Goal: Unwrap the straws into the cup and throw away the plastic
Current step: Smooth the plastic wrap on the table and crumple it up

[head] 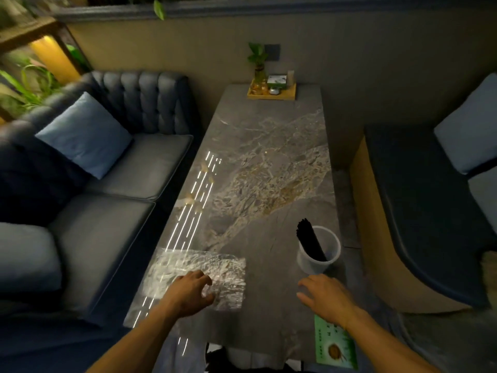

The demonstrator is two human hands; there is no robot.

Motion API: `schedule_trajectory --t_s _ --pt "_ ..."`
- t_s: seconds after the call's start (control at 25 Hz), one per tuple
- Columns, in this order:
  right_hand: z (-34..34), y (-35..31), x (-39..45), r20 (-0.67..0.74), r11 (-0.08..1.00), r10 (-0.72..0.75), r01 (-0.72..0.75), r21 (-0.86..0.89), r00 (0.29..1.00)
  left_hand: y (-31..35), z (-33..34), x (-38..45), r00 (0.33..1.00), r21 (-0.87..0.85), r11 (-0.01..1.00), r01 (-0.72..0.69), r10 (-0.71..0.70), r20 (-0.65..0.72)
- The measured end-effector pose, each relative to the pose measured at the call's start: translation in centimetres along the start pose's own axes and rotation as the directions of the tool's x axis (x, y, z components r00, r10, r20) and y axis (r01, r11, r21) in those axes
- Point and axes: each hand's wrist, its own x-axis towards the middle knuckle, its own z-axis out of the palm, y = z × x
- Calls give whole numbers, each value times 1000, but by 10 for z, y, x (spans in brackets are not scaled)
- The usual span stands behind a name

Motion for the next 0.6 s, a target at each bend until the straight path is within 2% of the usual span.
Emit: schedule_trajectory --t_s 0.28,0.6 --pt "0 -80 52 27 999 -40 40 -8 999 -101 -3 -1 998 -4 999 38 -38 45" --pt "17 -151 100 12 989 144 -145 32 989 -193 -4 36 999 -30 998 -51 51 -7"
